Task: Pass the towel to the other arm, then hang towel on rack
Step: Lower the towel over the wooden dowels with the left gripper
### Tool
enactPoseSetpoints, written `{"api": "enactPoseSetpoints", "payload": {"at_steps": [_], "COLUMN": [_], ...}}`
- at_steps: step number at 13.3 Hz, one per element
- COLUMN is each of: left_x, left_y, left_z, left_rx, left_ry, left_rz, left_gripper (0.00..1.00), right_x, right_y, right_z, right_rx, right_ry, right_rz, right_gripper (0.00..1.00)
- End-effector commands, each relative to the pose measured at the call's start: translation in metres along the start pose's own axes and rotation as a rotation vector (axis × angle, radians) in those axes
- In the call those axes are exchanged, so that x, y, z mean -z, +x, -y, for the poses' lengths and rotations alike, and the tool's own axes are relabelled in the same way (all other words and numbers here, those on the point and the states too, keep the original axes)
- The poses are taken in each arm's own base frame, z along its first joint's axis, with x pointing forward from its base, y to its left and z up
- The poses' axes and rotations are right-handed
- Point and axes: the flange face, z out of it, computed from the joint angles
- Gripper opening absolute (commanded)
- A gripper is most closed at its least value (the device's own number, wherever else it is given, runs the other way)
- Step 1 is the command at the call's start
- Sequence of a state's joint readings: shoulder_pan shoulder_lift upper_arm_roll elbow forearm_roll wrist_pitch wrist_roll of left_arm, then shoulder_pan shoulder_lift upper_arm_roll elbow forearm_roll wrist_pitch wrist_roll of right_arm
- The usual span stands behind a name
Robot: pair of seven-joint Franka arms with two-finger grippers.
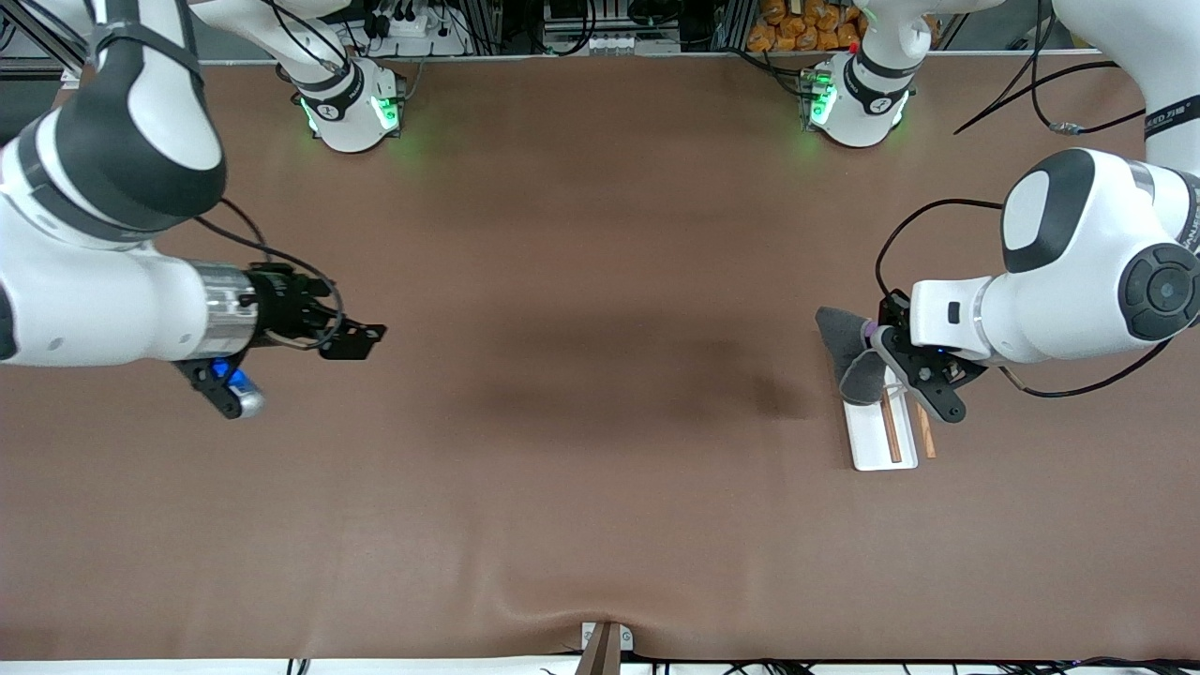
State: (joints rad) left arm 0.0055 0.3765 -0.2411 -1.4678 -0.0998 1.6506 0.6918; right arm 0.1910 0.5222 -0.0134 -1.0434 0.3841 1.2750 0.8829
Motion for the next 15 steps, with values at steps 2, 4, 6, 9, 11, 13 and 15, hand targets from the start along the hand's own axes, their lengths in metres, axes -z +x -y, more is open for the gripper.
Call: {"api": "enactPoseSetpoints", "payload": {"at_steps": [2, 4, 6, 9, 11, 13, 15], "left_x": [-0.022, -0.034, -0.036, -0.032, -0.034, -0.033, -0.037], "left_y": [0.003, 0.007, 0.005, -0.019, -0.046, -0.065, -0.092], "left_z": [0.01, 0.015, 0.02, 0.047, 0.076, 0.096, 0.121], "left_rx": [-0.045, -0.045, -0.039, -0.056, -0.029, -0.049, -0.018], "left_ry": [-0.014, -0.021, -0.02, -0.007, -0.018, -0.027, -0.047], "left_rz": [0.032, 0.034, 0.034, 0.04, 0.035, 0.025, 0.01], "left_gripper": [0.0, 0.0, 0.0, 0.0, 0.0, 0.0, 0.0], "right_x": [0.028, 0.045, 0.058, 0.071, 0.083, 0.092, 0.098], "right_y": [0.034, 0.068, 0.094, 0.119, 0.104, 0.075, 0.043], "right_z": [-0.058, -0.1, -0.136, -0.17, -0.173, -0.182, -0.185], "right_rx": [0.222, 0.317, 0.405, 0.504, 0.503, 0.508, 0.527], "right_ry": [-0.077, -0.055, -0.042, -0.067, -0.124, -0.131, -0.135], "right_rz": [-0.059, -0.053, -0.063, -0.109, -0.147, -0.164, -0.208], "right_gripper": [1.0, 1.0, 1.0, 1.0, 1.0, 1.0, 1.0]}}
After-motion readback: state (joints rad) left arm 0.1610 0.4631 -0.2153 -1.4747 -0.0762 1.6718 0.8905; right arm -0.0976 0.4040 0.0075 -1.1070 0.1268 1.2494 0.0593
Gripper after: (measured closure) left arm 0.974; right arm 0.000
